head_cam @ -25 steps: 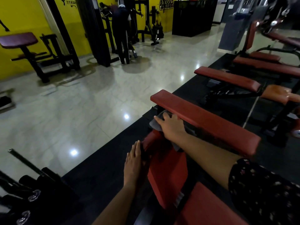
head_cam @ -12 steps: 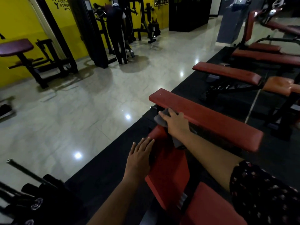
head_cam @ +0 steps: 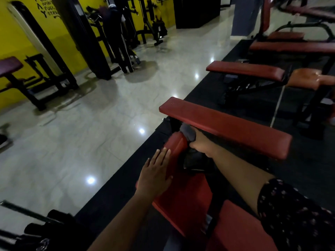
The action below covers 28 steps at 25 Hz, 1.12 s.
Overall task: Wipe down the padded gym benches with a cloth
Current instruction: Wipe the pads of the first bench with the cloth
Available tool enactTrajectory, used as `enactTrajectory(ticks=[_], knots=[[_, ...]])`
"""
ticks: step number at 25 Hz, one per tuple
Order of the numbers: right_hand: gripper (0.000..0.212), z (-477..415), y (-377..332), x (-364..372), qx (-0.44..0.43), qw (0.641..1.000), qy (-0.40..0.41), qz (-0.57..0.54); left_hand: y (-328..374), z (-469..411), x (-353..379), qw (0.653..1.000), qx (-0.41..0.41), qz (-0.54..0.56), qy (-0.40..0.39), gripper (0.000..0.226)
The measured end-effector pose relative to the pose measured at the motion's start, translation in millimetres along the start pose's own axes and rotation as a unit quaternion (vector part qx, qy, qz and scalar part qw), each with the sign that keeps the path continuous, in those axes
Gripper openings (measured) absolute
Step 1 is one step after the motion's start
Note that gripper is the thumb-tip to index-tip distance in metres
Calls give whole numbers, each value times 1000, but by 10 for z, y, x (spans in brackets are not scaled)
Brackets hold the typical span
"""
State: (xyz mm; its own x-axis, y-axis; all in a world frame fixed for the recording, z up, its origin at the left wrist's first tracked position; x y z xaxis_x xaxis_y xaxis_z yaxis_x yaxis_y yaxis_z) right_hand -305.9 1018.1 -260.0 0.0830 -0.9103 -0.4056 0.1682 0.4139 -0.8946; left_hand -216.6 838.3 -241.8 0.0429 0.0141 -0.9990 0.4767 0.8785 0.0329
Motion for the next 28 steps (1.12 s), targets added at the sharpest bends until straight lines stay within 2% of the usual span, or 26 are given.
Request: enactTrajectory(ticks=[4, 6, 8, 10, 13, 16, 20, 23, 26, 28], knots=[[74, -206, -403, -28, -69, 983, -32, 165, 81, -310, -4, 999, 9, -19, -35, 95], [65, -238, -508, -13, -82, 979, -34, 186, 144, -542, -47, 999, 3, -27, -39, 103], [48, -225, -365, -34, -58, 988, -40, 139, 245, -793, -63, 999, -4, -24, -45, 104], [41, -227, 21, -31, -1, 993, -60, 97, 316, -969, -53, 999, -11, -13, -45, 97], [49, -180, 819, 54, 74, 995, -38, 47, 343, -1062, -41, 1000, -12, 2, -18, 89], [51, -173, 1593, 317, 117, 991, -28, -54, 316, -1066, -29, 1000, -16, 5, 0, 88], [45, -210, 1092, 125, 96, 992, 4, -83, 291, -1102, 7, 1000, -26, -15, -2, 87], [55, -328, 751, 38, 36, 997, -14, -60, 340, -1089, 22, 998, 3, -58, 3, 81], [60, -221, 960, 68, 35, 996, 8, -79, 522, -1052, 14, 981, 88, -166, 52, 67], [58, -58, 1322, 159, 72, 995, 22, -66, 572, -1051, 109, 967, 108, -229, 32, 58]])
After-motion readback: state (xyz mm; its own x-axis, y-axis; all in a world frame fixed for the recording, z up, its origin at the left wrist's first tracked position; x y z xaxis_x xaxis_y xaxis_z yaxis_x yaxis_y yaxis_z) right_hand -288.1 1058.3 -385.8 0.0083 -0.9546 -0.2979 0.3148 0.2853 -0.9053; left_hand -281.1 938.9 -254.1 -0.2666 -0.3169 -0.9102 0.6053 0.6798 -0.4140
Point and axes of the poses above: each hand's wrist, its own z-axis away from the middle knuckle, its own x-axis out of the palm, y = z × x, the point moved 10 cm from there along -z, towards the middle knuckle, and after that the axes turned 1 degree about -x, right-handed, at the moved point
